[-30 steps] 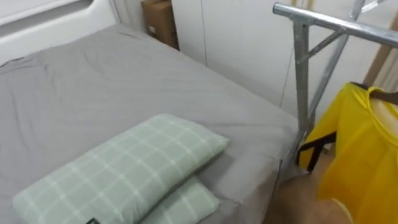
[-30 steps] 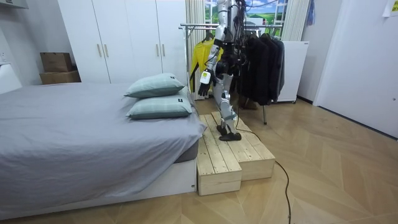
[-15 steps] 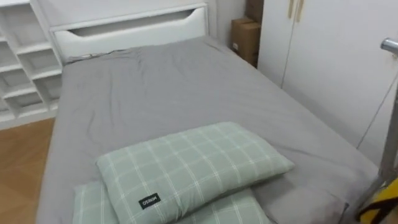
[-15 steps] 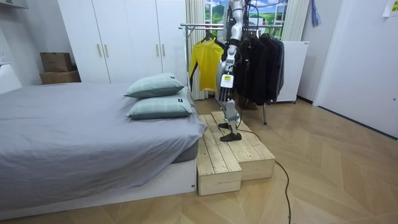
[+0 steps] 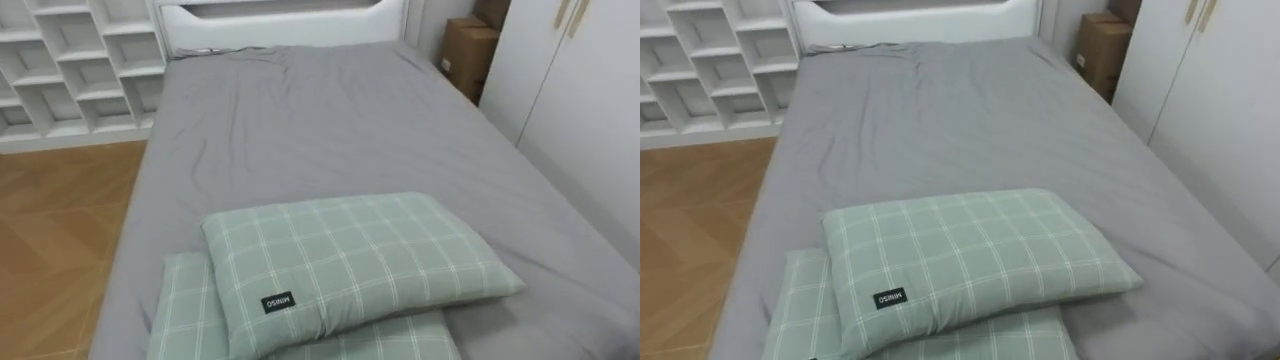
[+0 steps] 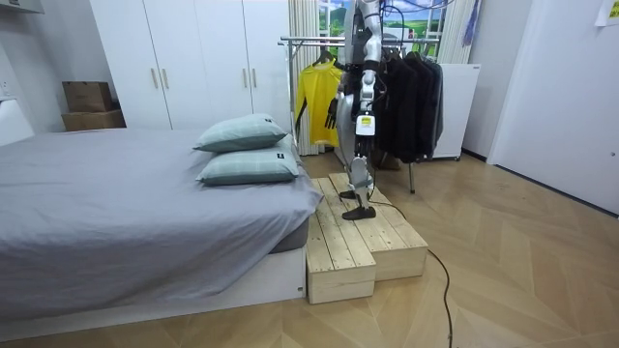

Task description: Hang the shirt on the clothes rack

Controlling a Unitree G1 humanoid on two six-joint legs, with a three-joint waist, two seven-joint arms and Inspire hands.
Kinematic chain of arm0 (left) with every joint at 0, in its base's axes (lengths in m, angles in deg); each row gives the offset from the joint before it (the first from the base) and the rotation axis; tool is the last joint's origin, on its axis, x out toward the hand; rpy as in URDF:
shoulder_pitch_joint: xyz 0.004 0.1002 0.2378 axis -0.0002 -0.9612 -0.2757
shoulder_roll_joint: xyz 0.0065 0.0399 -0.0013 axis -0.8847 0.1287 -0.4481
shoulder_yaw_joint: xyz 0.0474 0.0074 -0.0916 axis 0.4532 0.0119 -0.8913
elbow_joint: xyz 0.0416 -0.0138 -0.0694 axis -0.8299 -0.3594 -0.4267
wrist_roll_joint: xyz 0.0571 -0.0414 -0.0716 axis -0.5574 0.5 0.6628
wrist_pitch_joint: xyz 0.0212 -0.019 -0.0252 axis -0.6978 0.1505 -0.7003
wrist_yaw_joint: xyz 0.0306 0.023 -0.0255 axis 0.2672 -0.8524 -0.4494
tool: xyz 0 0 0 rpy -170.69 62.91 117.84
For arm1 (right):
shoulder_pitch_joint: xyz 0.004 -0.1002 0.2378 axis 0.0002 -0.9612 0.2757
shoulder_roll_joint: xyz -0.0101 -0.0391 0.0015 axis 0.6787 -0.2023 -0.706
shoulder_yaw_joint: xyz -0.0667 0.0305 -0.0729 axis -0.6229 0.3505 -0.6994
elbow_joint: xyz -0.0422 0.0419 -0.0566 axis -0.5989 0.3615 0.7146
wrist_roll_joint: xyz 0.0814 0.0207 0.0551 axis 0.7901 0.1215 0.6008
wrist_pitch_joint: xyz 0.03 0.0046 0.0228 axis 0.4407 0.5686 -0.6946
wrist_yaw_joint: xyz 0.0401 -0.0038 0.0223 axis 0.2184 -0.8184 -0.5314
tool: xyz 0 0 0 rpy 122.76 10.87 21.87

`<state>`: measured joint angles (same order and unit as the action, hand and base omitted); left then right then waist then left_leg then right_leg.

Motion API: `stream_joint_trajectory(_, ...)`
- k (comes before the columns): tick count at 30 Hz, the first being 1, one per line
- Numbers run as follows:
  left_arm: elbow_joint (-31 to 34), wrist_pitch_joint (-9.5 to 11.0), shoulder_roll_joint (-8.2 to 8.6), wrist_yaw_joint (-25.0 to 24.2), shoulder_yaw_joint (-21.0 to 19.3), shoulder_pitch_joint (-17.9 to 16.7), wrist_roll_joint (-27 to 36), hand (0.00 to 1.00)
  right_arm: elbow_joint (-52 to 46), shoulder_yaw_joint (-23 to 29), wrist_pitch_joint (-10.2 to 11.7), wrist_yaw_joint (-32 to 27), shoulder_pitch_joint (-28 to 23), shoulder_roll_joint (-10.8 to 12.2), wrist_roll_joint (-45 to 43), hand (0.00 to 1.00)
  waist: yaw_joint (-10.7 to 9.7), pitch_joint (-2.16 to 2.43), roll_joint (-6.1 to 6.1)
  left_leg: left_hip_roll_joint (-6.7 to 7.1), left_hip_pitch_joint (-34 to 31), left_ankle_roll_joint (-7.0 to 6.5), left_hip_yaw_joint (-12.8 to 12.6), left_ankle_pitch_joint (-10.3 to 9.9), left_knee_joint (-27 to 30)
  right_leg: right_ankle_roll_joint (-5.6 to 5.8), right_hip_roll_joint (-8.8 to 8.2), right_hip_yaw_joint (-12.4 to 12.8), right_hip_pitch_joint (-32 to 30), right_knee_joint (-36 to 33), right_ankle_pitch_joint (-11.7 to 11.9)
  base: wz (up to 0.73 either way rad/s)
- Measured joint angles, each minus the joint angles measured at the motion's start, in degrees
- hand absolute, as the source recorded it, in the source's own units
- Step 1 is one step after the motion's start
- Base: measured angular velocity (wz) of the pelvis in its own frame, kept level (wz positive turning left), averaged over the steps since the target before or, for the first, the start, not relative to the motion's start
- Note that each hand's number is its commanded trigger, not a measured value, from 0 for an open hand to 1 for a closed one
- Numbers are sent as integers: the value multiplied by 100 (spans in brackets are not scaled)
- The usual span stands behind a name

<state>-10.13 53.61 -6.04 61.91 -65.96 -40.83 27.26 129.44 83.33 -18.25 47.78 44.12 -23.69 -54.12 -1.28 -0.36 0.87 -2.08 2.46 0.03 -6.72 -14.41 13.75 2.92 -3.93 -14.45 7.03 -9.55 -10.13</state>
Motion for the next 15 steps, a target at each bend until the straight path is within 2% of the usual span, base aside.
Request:
stream_joint_trajectory(3, 48, 12, 8, -11, 8, 88, -211, 0, 114, -38, 90, 183, -40, -2, 217, 0, 2, -2, 27, 7, -39, 13, 118, 10, 35, 3, 14, 28, 29, 2, -3, 20)
stream_joint_trajectory(6, 51, 10, 13, -11, 0, 227, -235, 0, 264, -52, 84, 361, -81, -2, 644, 0, 7, -22, 54, 5, -103, 13, 185, 10, 108, 3, 22, 41, 43, 4, -3, 13)
stream_joint_trajectory(7, 72, 10, 16, -10, 1, 240, -241, 0, 280, -51, 85, 428, -154, 2, 787, 0, -2, -3, 54, 6, -88, 14, 192, 10, 114, 3, 23, 38, 69, 11, -3, 8)
stream_joint_trajectory(8, 72, 9, 21, 0, -1, 257, -247, 0, 288, -29, 86, 472, -199, 16, 893, 0, -35, -18, 84, 8, -81, 14, 213, 8, 135, 3, 26, 26, 103, 27, -3, 7)
stream_joint_trajectory(15, 58, 8, 70, 1, -8, 327, -243, 0, 273, 176, 92, 654, -346, 46, 1315, 0, -187, 4, 17, 41, -122, 13, 232, 8, 170, 2, 16, 32, 123, 97, -2, 1)
